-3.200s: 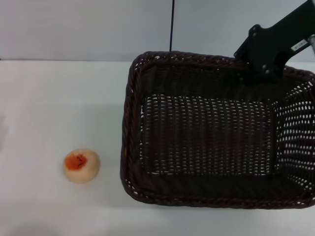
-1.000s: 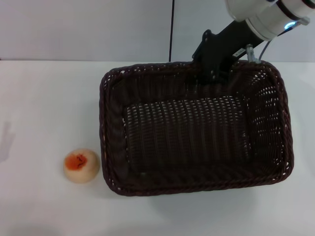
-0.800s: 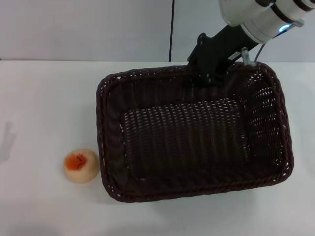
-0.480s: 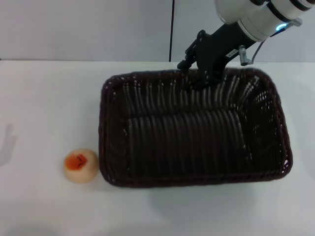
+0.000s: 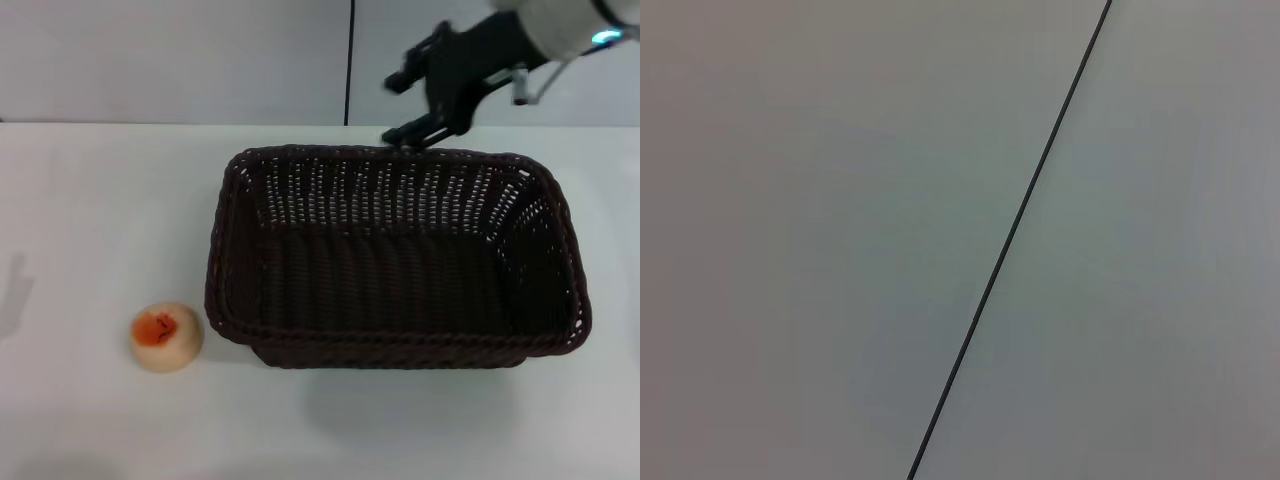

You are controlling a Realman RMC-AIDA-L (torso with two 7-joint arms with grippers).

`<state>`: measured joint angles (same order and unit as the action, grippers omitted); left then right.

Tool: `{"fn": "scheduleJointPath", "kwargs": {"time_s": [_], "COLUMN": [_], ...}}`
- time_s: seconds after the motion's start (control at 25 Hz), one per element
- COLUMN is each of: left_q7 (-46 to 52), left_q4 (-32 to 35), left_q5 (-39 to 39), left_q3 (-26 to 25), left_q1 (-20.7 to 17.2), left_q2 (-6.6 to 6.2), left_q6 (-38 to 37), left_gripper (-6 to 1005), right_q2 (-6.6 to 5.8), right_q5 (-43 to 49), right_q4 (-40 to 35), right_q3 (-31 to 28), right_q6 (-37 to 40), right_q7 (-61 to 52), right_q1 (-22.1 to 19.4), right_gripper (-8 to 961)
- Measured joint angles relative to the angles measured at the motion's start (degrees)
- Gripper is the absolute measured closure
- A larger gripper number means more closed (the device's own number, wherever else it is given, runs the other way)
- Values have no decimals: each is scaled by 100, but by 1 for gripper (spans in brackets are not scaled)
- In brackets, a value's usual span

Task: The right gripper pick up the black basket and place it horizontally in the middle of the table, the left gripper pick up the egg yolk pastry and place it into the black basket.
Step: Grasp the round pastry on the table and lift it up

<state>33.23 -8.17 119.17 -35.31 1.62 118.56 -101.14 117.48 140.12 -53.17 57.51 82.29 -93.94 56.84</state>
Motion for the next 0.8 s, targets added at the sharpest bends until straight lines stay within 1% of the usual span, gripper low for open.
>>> {"fn": "scheduleJointPath", "kwargs": {"time_s": [0.08, 0.16, 0.28, 0.36, 0.44, 0.56, 0.68, 0.72, 0.8], "left_q7": [0, 0, 41, 288, 603, 1132, 1530, 1658, 1916], "left_q4": [33, 104, 370, 789, 1197, 1917, 2499, 2656, 2938], "left_q5": [1, 1, 3, 1, 1, 5, 5, 5, 6], "left_q3": [24, 109, 355, 564, 764, 1362, 2220, 2520, 3125], "left_q1": [16, 63, 223, 425, 607, 906, 1099, 1137, 1168], "left_q2": [-15, -31, -52, -59, -64, -94, -161, -187, -242], "left_q6": [-7, -8, -11, -16, -17, 9, 86, 127, 220], "left_gripper": [170, 170, 170, 170, 170, 170, 170, 170, 170], "right_q2": [100, 135, 126, 124, 128, 139, 134, 133, 129], "right_q5": [-261, -772, -2134, -3233, -4247, -5803, -7161, -7582, -8112], "right_q4": [-558, -986, -1306, -1264, -1064, -378, 625, 1062, 1712], "right_q3": [-211, -372, -548, -653, -766, -961, -1164, -1326, -1629], "right_q6": [-25, -73, -281, -448, -521, -462, -204, -85, 124], "right_q7": [-26, -33, 54, 360, 748, 1514, 2456, 2783, 3239], "right_q1": [-438, -917, -1770, -2426, -3001, -3708, -4144, -4244, -4324], "right_gripper": [319, 320, 321, 323, 323, 324, 324, 324, 324]}}
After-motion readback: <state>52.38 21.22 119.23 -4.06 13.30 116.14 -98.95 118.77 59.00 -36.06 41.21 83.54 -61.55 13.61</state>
